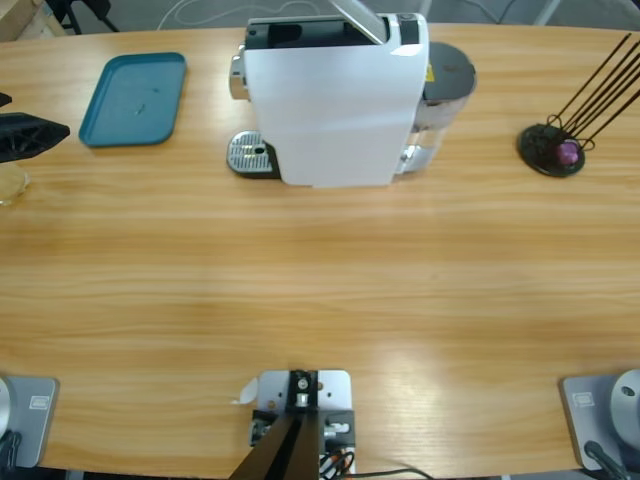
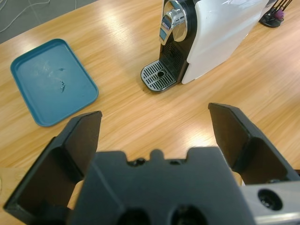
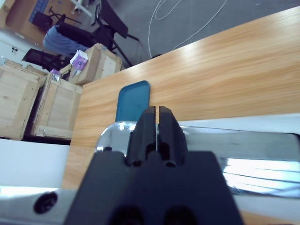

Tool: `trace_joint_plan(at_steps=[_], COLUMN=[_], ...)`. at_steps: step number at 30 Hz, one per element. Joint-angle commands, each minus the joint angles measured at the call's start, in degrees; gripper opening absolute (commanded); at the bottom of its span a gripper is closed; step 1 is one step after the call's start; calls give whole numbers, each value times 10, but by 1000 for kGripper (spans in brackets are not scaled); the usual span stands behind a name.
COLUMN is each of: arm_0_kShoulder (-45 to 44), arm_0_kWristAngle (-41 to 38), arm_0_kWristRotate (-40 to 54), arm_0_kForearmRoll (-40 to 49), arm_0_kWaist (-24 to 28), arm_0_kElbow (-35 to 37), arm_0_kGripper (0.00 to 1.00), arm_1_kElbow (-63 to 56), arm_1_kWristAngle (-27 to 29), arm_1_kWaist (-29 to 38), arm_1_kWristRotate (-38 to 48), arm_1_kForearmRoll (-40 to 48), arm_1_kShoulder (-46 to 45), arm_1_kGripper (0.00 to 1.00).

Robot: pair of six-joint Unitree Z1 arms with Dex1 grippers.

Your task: Pour coffee

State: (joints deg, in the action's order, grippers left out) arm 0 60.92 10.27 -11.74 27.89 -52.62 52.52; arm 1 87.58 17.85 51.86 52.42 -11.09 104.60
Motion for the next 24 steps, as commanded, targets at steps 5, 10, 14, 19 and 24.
trace_joint_plan(at_steps=[5, 10, 14, 19, 24], arm_0_kShoulder=[13, 17, 17, 17, 17], arm_0_kWristAngle=[-8, -8, -8, -8, -8], arm_0_kWristRotate=[-2, -2, -2, -2, -2], arm_0_kForearmRoll=[9, 9, 10, 10, 11], arm_0_kWaist=[-6, -6, -6, -4, -2], arm_0_kElbow=[-5, 1, 4, 6, 5], arm_0_kGripper=[996, 996, 996, 996, 996], arm_1_kElbow=[-108, -130, -113, -90, -83], arm_1_kWristAngle=[-29, -26, -20, -22, -24], arm_1_kWaist=[44, 40, 39, 38, 37], arm_1_kWristRotate=[14, 12, 13, 5, -5], arm_1_kForearmRoll=[32, 40, -9, -56, -66], arm_1_kShoulder=[131, 139, 152, 175, 180], arm_1_kGripper=[0, 0, 0, 0, 0])
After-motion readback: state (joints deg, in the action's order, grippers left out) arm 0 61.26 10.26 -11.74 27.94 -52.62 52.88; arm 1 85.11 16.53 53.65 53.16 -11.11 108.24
